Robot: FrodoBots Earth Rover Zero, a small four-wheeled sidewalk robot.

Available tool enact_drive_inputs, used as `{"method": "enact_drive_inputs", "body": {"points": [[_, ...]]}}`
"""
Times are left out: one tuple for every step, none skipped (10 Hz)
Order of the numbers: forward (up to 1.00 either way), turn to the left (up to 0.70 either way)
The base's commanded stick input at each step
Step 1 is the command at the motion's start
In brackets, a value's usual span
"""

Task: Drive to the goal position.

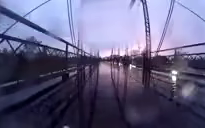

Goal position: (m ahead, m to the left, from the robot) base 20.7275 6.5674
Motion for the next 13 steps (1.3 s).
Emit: {"method": "enact_drive_inputs", "body": {"points": [[0.70, -0.21], [0.70, -0.03], [0.70, 0.00], [0.70, 0.00], [0.70, -0.03], [0.70, -0.09], [0.70, -0.22], [0.70, -0.35], [0.70, -0.28], [0.70, 0.00], [0.70, 0.00], [0.70, 0.00], [0.70, 0.00]]}}
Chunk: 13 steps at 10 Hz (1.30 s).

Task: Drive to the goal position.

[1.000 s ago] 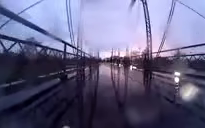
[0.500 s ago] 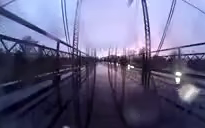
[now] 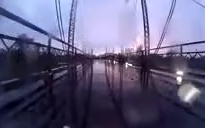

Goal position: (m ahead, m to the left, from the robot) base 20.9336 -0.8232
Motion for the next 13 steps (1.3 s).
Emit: {"method": "enact_drive_inputs", "body": {"points": [[0.70, 0.00], [0.70, 0.00], [0.70, 0.00], [0.70, 0.00], [0.70, 0.00], [0.70, 0.00], [0.70, 0.00], [0.70, 0.00], [0.70, 0.00], [0.70, 0.00], [0.70, 0.00], [0.70, 0.00], [0.70, 0.00]]}}
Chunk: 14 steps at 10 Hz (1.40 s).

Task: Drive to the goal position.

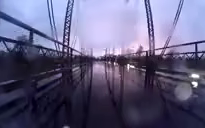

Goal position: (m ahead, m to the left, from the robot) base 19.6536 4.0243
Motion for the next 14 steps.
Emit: {"method": "enact_drive_inputs", "body": {"points": [[0.70, 0.00], [0.70, 0.00], [0.70, 0.00], [0.70, 0.00], [0.70, 0.00], [0.70, 0.00], [0.70, 0.00], [0.70, 0.00], [0.70, 0.00], [0.70, 0.00], [0.70, 0.00], [0.70, 0.00], [0.70, 0.00], [0.70, 0.00]]}}
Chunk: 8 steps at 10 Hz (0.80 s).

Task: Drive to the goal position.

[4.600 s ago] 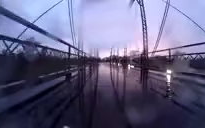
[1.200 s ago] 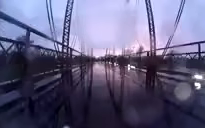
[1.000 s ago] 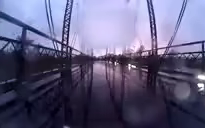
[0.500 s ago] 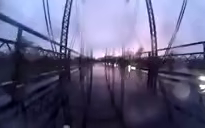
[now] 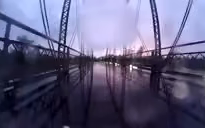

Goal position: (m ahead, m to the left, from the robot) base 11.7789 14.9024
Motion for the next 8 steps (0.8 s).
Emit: {"method": "enact_drive_inputs", "body": {"points": [[0.70, 0.00], [0.70, 0.00], [0.70, 0.00], [0.70, 0.00], [0.70, 0.00], [0.70, 0.00], [0.70, 0.00], [0.70, 0.00]]}}
